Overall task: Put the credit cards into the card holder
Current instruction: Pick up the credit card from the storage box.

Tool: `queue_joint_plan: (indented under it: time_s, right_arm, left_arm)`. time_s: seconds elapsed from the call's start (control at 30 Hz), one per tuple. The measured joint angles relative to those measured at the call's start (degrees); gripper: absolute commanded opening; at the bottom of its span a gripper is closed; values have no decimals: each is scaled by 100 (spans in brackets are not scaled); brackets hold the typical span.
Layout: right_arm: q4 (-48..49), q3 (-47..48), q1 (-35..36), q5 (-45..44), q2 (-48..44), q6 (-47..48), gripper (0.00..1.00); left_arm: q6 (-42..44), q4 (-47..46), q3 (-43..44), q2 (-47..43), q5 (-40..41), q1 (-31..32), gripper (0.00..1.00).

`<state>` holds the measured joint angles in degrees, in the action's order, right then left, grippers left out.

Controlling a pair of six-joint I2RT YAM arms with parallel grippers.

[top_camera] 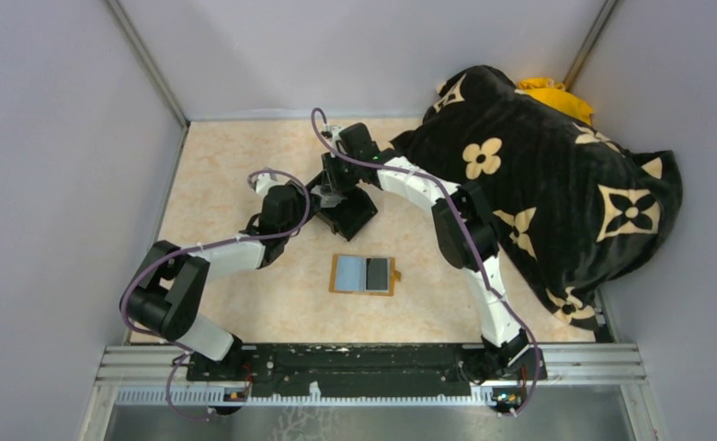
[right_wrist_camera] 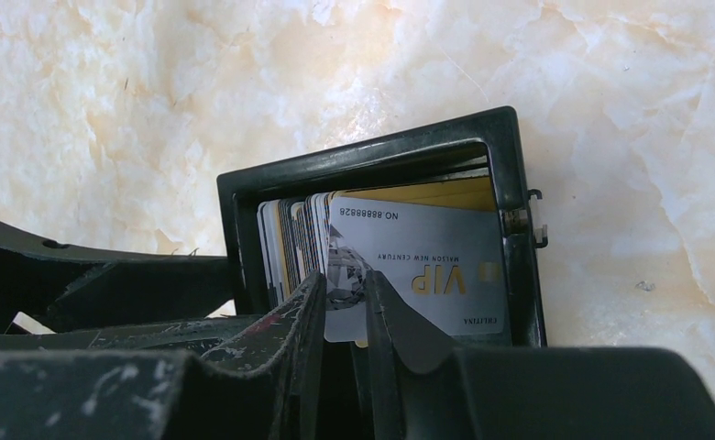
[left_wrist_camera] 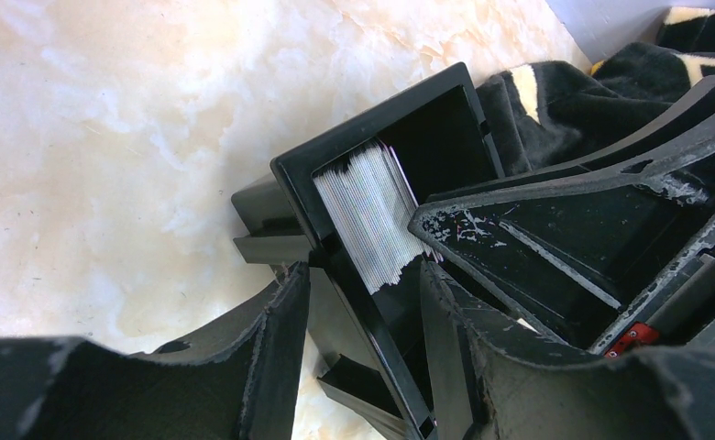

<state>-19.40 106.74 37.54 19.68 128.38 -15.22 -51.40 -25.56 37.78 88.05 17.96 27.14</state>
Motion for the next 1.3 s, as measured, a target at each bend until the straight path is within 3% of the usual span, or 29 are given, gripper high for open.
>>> queue_joint_plan:
  time_s: [0.7, 0.8, 1.3]
  right_arm:
    - [-254, 0, 195, -831, -254, 315, 6]
    - [-282, 0, 201, -911, -304, 332, 0]
    - [-155, -981, 208, -1412, -1526, 581, 0]
  left_arm:
    - [2, 4, -11, -118, -4, -28, 55]
    - [2, 13, -11, -144, -4, -31, 55]
    - [160, 44, -4, -721, -553, -103, 61]
